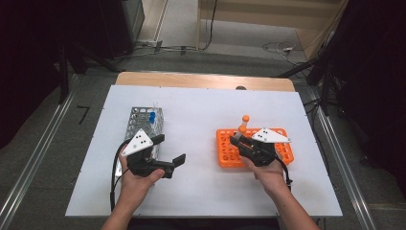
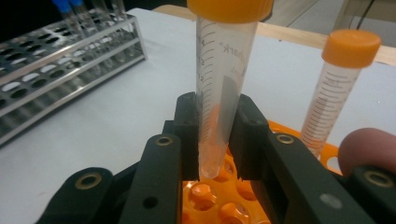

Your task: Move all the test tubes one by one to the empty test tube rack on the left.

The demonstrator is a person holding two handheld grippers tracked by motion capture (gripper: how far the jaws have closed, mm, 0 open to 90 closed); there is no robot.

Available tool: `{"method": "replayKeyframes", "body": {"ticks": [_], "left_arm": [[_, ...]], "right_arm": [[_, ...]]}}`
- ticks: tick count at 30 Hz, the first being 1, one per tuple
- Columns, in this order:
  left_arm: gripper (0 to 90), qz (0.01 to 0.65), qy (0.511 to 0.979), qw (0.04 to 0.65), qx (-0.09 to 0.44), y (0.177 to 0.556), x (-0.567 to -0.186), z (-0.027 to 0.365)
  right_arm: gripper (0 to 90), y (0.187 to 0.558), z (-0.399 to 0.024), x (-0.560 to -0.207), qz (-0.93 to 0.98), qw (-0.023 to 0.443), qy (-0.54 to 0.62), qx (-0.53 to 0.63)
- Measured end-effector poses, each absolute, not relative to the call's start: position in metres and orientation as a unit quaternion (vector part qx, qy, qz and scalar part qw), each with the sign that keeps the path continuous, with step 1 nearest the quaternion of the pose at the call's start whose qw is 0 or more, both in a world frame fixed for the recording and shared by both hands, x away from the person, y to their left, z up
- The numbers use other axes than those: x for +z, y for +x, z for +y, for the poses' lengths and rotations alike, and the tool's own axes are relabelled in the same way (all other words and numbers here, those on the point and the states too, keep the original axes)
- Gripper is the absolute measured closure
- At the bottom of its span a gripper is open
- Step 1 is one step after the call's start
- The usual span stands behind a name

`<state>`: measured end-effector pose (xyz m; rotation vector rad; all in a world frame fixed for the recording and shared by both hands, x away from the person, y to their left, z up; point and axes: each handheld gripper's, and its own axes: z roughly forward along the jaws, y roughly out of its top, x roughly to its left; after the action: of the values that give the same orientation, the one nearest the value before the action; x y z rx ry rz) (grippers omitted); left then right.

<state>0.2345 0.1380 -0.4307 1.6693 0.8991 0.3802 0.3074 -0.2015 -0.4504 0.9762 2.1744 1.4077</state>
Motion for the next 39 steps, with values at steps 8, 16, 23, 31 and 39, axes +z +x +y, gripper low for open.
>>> {"method": "replayKeyframes", "body": {"ticks": [8,16,23,31,39], "left_arm": [[0.0,0.374,0.715,0.569,0.159,0.233,-0.43,0.13],[2.1,0.359,0.719,0.577,0.147,0.232,-0.428,0.12],[11.7,0.333,0.722,0.592,0.133,0.23,-0.426,0.109],[28.8,0.299,0.734,0.599,0.115,0.231,-0.425,0.093],[43.5,0.283,0.737,0.604,0.112,0.232,-0.425,0.082]], "right_arm": [[72.2,0.292,-0.193,-0.444,0.785,0.171,0.316,0.504],[72.3,0.279,-0.178,-0.443,0.798,0.15,0.293,0.505],[72.3,0.269,-0.163,-0.444,0.81,0.132,0.267,0.505],[72.3,0.258,-0.146,-0.446,0.823,0.118,0.239,0.502],[72.3,0.25,-0.134,-0.448,0.834,0.101,0.218,0.496]]}}
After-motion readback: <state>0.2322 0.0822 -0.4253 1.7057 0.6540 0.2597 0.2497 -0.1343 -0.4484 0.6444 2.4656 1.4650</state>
